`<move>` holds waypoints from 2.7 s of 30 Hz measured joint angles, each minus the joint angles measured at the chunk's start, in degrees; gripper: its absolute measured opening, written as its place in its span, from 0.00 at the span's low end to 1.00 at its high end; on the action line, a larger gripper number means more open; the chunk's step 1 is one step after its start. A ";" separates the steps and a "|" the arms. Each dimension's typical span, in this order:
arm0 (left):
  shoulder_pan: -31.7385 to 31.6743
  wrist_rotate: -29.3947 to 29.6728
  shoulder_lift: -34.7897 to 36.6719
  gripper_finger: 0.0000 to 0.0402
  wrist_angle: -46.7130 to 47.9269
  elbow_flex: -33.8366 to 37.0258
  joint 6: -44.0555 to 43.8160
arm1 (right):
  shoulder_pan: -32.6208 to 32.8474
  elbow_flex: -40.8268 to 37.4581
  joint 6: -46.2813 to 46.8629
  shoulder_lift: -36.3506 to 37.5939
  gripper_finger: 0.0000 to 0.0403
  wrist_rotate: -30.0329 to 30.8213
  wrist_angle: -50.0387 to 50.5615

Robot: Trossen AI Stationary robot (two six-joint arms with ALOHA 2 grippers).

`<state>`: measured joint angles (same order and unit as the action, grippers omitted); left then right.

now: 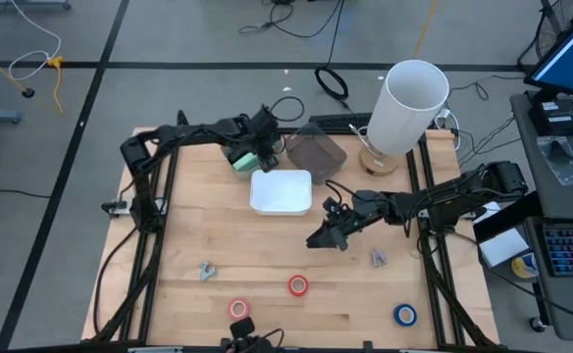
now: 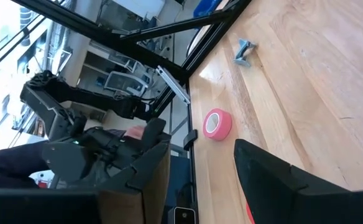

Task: Pick and place Stapler, Stapler remover, tape
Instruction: Put the blue stapler into the gray bin, then put the gray staple remover into the white bin

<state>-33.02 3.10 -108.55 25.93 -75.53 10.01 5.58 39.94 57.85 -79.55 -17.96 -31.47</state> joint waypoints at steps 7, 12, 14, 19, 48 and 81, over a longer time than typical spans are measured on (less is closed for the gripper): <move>-0.01 1.42 -0.77 0.23 -0.37 0.00 -0.25 | 0.00 0.00 0.22 0.00 0.43 0.23 0.01; -0.01 1.41 -0.77 0.26 -0.81 0.00 -0.03 | 0.00 0.00 0.96 0.00 0.43 0.24 0.00; -0.01 1.47 -0.77 0.31 -0.79 0.00 -0.03 | 0.00 0.00 1.07 0.00 0.43 0.24 -0.02; -0.01 2.91 -0.77 0.46 -0.96 0.00 -0.02 | 0.00 0.00 1.06 0.00 0.43 0.23 -0.01; 20.91 -5.20 51.45 0.61 29.24 0.02 -28.08 | 0.13 0.00 -3.15 0.00 0.43 -0.33 -0.41; 61.23 -6.59 34.27 0.61 39.52 18.25 -94.66 | 0.13 0.00 -4.11 0.00 0.42 -0.92 -0.43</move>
<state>28.21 -3.49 -74.28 65.45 -57.28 -84.65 5.72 39.94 53.74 -79.55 -18.88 -31.90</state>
